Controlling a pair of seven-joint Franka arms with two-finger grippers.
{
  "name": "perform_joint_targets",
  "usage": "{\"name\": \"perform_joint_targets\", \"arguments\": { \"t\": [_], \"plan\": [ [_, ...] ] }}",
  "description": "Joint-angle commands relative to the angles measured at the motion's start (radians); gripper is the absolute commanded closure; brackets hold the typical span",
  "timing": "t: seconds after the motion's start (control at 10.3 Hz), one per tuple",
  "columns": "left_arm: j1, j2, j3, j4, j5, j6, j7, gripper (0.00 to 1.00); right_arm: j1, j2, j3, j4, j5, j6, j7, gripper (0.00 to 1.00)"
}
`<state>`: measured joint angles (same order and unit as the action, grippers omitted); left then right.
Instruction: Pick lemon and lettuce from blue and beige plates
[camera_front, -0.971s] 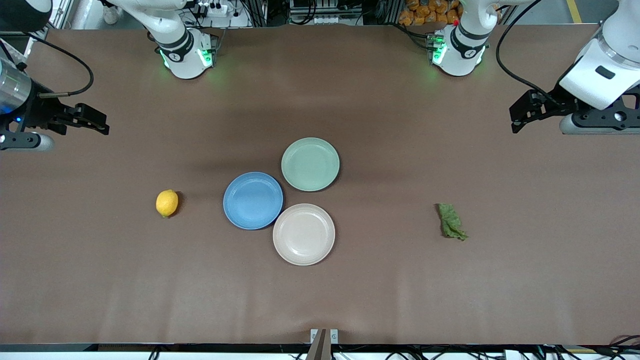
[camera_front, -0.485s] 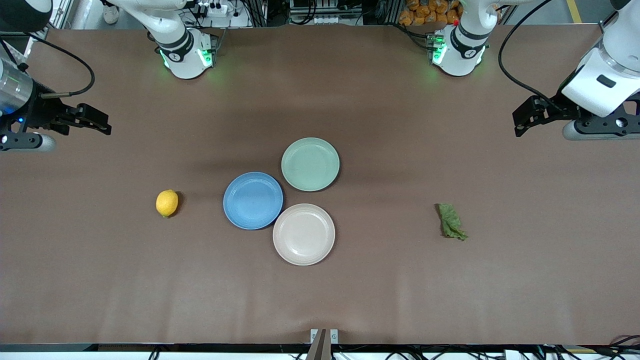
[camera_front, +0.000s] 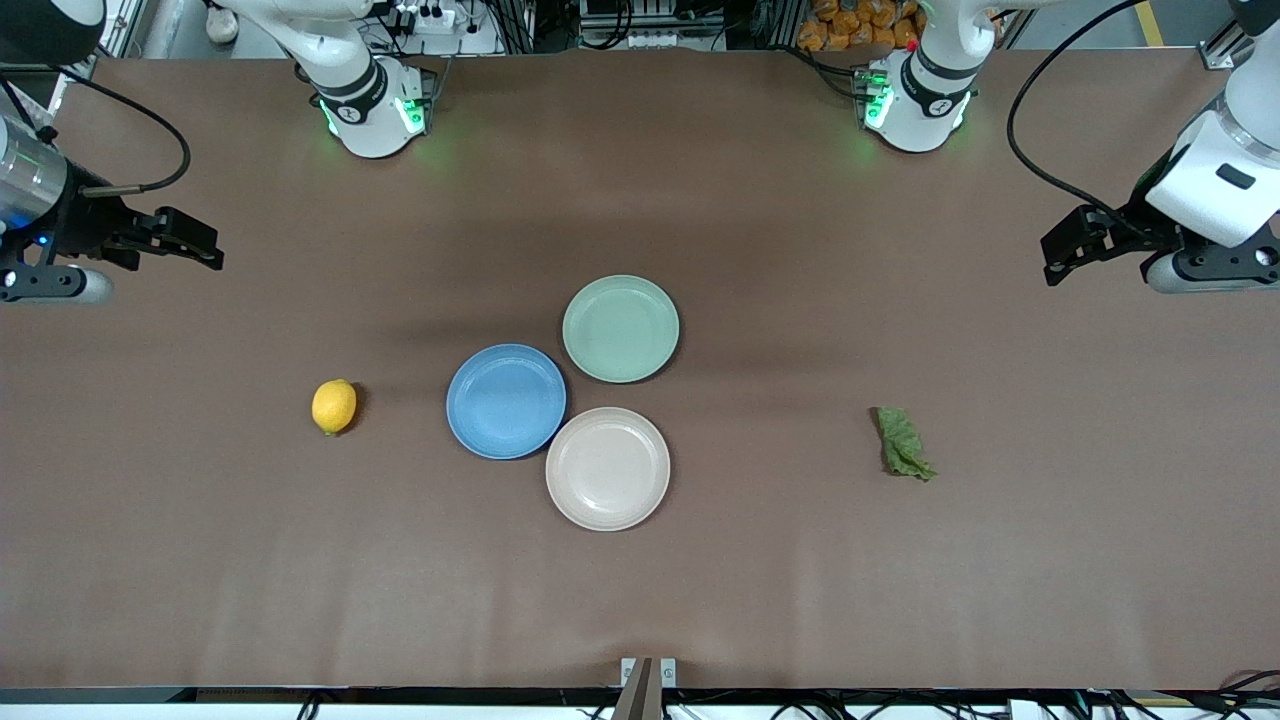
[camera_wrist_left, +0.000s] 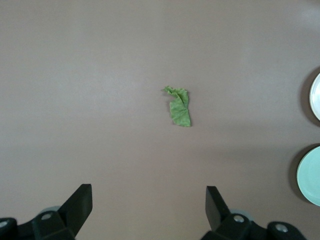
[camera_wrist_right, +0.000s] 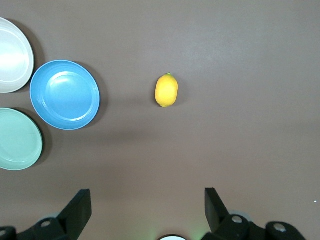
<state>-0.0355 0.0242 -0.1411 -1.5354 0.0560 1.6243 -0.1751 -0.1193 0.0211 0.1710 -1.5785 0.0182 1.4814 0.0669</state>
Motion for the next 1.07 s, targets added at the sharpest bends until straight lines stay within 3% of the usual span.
{"name": "perform_joint_targets", "arguments": {
  "t": [0.0, 0.97],
  "plan": [
    [0.003, -0.04, -0.006, -0.048, 0.002, 0.025, 0.013, 0.0, 0.0, -0.023, 0.004, -0.02, 0.016, 0.004, -0.002, 0.0],
    [0.008, -0.023, -0.011, -0.034, 0.008, 0.019, 0.031, 0.0, -0.003, -0.02, 0.004, -0.02, 0.016, 0.0, -0.002, 0.0]
  ]
}}
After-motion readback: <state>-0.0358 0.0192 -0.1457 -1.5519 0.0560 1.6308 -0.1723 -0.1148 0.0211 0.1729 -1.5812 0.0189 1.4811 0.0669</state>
